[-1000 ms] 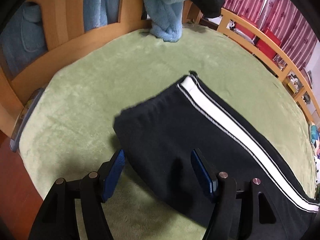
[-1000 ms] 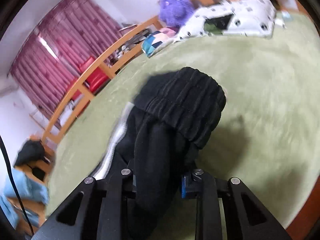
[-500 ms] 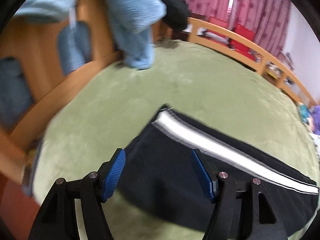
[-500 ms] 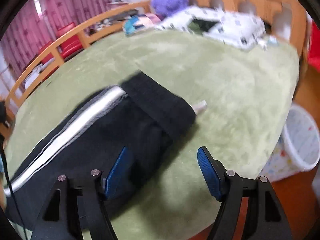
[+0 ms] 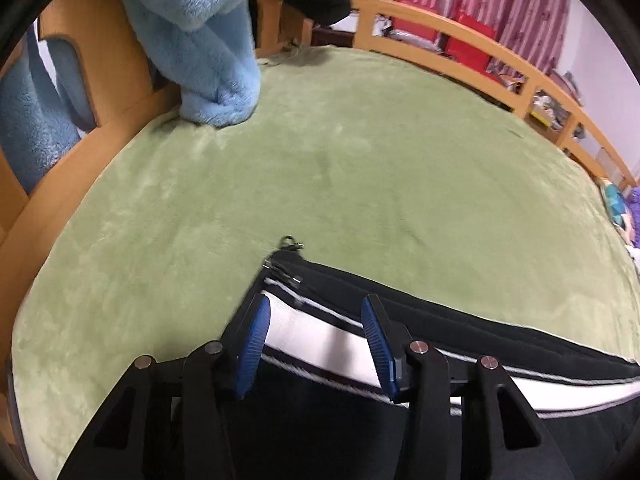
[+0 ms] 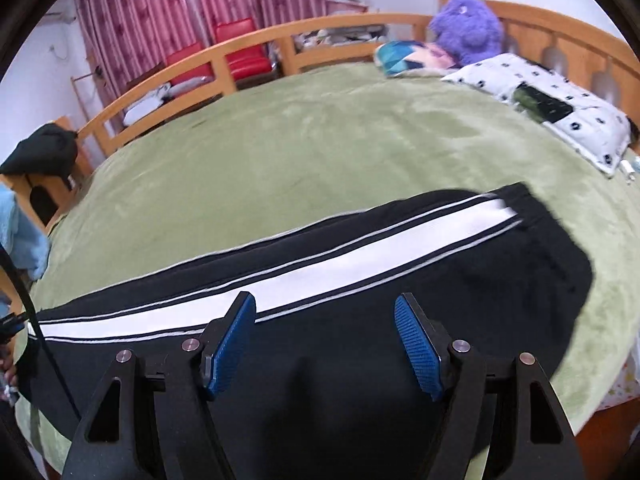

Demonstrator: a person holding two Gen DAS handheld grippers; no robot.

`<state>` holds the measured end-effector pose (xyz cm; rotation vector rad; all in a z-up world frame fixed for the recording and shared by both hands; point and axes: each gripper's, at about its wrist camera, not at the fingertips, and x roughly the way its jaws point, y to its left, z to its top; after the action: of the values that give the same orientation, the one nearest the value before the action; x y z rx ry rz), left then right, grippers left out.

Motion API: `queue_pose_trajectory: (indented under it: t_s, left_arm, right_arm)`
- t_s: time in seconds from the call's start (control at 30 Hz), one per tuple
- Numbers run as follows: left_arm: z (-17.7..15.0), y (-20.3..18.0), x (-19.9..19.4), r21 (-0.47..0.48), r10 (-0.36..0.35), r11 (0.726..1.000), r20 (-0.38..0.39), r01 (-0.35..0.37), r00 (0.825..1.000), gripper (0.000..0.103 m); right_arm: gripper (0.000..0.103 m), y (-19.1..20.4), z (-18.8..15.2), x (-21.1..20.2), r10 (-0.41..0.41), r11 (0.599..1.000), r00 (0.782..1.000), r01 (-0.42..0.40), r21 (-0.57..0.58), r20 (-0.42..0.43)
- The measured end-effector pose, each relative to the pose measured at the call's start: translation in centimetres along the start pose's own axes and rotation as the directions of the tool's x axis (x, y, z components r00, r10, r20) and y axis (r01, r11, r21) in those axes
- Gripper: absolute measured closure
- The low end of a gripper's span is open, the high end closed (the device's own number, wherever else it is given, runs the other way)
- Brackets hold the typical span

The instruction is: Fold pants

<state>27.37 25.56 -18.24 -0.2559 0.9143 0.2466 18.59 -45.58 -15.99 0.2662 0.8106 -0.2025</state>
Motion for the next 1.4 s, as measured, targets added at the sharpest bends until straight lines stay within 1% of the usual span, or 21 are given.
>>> queue_pose_trajectory:
  t_s: [0.07, 0.17, 0.2, 0.23, 0.27, 0.37, 0.43, 0.47, 0.5, 0.57, 0.63, 0.7, 0.8, 0.87, 0.93, 0.97, 1.03, 1.07, 1.13, 1.23, 1.4]
  left_arm:
    - [0.4, 0.4, 1.1, -0.006, 0.034, 0.999, -0.016, -0.035, 0.999, 0.057]
    - [0.7, 0.5, 2.2, -0.01, -0.013, 1.0, -0.024, 0.013, 1.0, 0.059]
    - [0.7, 0.3, 2.4, -0.005, -0.01, 1.0, -0.026, 0.01, 1.0, 0.066]
    - [0.9, 0.1, 2.5, 0.014, 0.007, 1.0, -0.026, -0.006, 1.0, 0.086]
    - [1.0, -0.1, 2.2, 0.033, 0.002, 0.999, -0.018, -0.002, 1.0, 0.086]
    - [1.7, 1.1, -0.2, -0.029, -0.072, 0.997, 0.067, 0.074, 0.995, 0.088]
    - [2.8, 2.6, -2.3, -0.094, -0.137, 0.984, 0.127, 0.149, 0.982, 0.089]
    - [3.3, 3.1, -2.6, -0.116, -0.164, 0.977, 0.134, 0.18, 0.977, 0.089]
    - [3.5, 3.1, -2.7, -0.12, -0.158, 0.977, 0.139, 0.175, 0.978, 0.089]
    - [3.7, 2.3, -1.2, -0.082, -0.092, 0.991, 0.131, 0.103, 0.987, 0.09]
    - [3.5, 2.0, 0.9, -0.098, -0.063, 0.993, 0.083, 0.071, 0.995, 0.09]
    - [3.2, 2.1, 2.8, -0.119, -0.042, 0.992, 0.036, 0.046, 0.998, 0.089]
    - [3.0, 2.0, 3.2, -0.112, -0.008, 0.994, -0.009, 0.007, 1.0, 0.078]
    - [2.9, 1.9, 1.6, -0.095, -0.007, 0.995, 0.006, 0.007, 1.0, 0.059]
    - [2.8, 1.8, -0.3, -0.069, -0.018, 0.997, 0.019, 0.019, 1.0, 0.042]
    - [2.5, 1.8, -1.5, -0.057, -0.023, 0.998, 0.029, 0.024, 0.999, 0.04]
    - [1.8, 2.0, -3.3, -0.046, -0.041, 0.998, 0.035, 0.043, 0.999, 0.04]
    - [1.0, 2.2, -4.5, -0.043, -0.06, 0.997, 0.027, 0.061, 0.998, 0.04]
    - [-0.7, 2.8, -6.4, -0.034, -0.109, 0.993, 0.017, 0.11, 0.994, 0.04]
    - [-3.5, 4.2, -8.7, -0.034, -0.136, 0.99, 0.022, 0.137, 0.99, 0.04]
    - [-8.7, 8.3, -11.6, -0.121, -0.159, 0.979, 0.056, 0.165, 0.986, 0.04]
  right_arm:
    - [0.031, 0.8, -0.1, 0.9, 0.005, 1.0, 1.0, -0.005, 0.002, -0.019]
    - [0.031, 1.4, -0.7, 1.8, 0.016, 1.0, 0.999, -0.015, 0.023, -0.043]
    - [0.031, 1.5, -0.7, 2.2, 0.023, 0.999, 0.998, -0.021, 0.036, -0.052]
    - [0.031, 1.7, -1.0, 2.4, 0.026, 0.999, 0.998, -0.024, 0.045, -0.058]
    - [0.031, 1.9, -0.9, 2.9, 0.028, 0.998, 0.998, -0.025, 0.051, -0.064]
    - [0.032, 2.4, -1.0, 3.5, 0.028, 0.998, 0.997, -0.023, 0.067, -0.076]
    - [0.033, 2.7, -0.7, 3.3, 0.027, 0.997, 0.998, -0.023, 0.074, -0.056]
    - [0.033, 2.9, -0.6, 3.2, 0.03, 0.997, 0.999, -0.027, 0.078, -0.043]
    - [0.033, 3.0, -0.4, 3.1, 0.037, 0.996, 0.999, -0.034, 0.083, -0.032]
    - [0.033, 3.4, 0.0, 3.5, 0.049, 0.995, 0.998, -0.047, 0.084, -0.033]
    - [0.033, 4.1, 0.2, 4.2, 0.053, 0.996, 0.998, -0.05, 0.067, -0.044]
    - [0.033, 4.9, 0.3, 4.7, 0.051, 0.998, 0.998, -0.049, 0.041, -0.044]
    - [0.033, 5.8, 0.3, 6.1, 0.015, 1.0, 0.999, -0.015, -0.014, -0.041]
    - [0.033, 5.9, 0.4, 8.0, 0.006, 1.0, 0.996, -0.008, -0.018, -0.092]
    - [0.033, 5.8, 0.5, 10.8, -0.044, 0.999, 0.981, 0.041, -0.02, -0.192]
    - [0.033, 6.0, 0.5, 11.7, -0.065, 0.998, 0.974, 0.059, -0.034, -0.217]
    - [0.033, 6.6, 0.8, 11.7, -0.092, 0.995, 0.975, 0.083, -0.053, -0.2]
    - [0.033, 6.9, 1.1, 11.1, -0.081, 0.996, 0.978, 0.073, -0.045, -0.192]
    - [0.033, 7.0, 1.1, 9.6, 0.003, 1.0, 0.987, -0.001, 0.015, -0.161]
    - [0.033, 7.8, 0.4, 7.8, 0.097, 0.994, 0.984, -0.088, 0.063, -0.149]
    - [0.033, 10.3, -1.4, 4.7, 0.131, 0.991, 0.983, -0.13, 0.018, -0.129]
